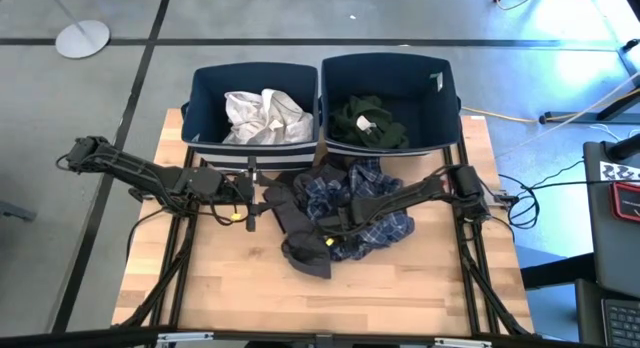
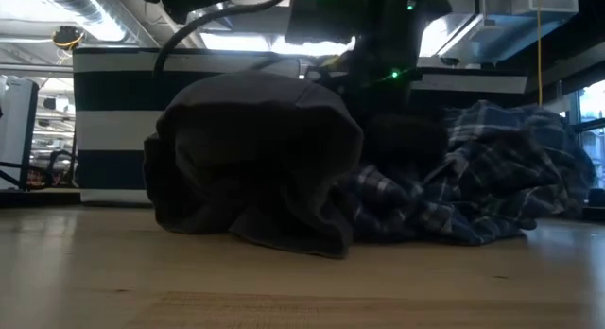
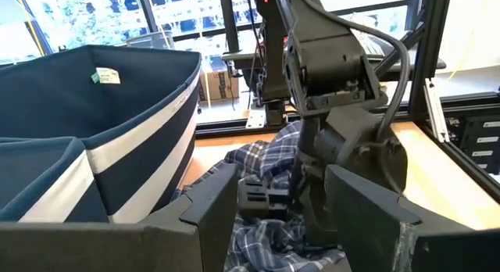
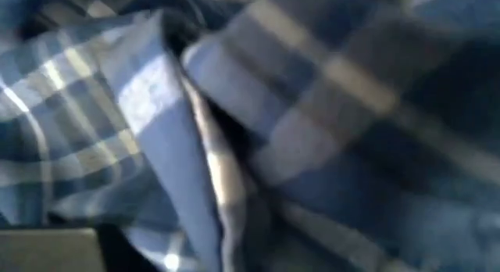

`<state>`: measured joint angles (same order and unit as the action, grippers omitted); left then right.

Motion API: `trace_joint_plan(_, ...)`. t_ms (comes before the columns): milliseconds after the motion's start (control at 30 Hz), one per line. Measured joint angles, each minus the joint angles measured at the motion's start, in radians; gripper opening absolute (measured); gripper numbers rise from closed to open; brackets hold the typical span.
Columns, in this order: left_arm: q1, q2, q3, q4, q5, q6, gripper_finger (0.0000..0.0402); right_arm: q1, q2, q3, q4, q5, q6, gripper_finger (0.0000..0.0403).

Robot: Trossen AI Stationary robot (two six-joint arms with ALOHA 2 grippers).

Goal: Sort clothes
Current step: Put the blue polo shirt into the right blue laundry basket

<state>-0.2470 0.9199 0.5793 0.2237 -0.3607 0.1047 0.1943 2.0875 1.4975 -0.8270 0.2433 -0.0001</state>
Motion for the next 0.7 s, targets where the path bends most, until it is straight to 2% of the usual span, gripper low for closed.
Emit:
trace_joint_plan(133,0.0,0.0,0.0,-0.006,0.0,0.0,0.0184,-0.007,0.023,0.0,0.015,-0.026,-0.012,0.0185)
trace_joint_plan(433,0.0,0.0,0.0,-0.006,0.0,0.0,0.0184,-0.001,0.033,-0.002,0.036,-0.036,-0.095,0.0027)
trace_joint_plan(500,0.0,0.0,0.0,-0.005,0.0,0.0,0.0184,0.01,0.033,-0.002,0.032,-0.027,-0.114,0.0014)
trace_joint_plan(700,0.0,0.0,0.0,-0.005,0.0,0.003,0.0184,0.045,0.017,-0.004,-0.037,0.023,-0.096,0.0027)
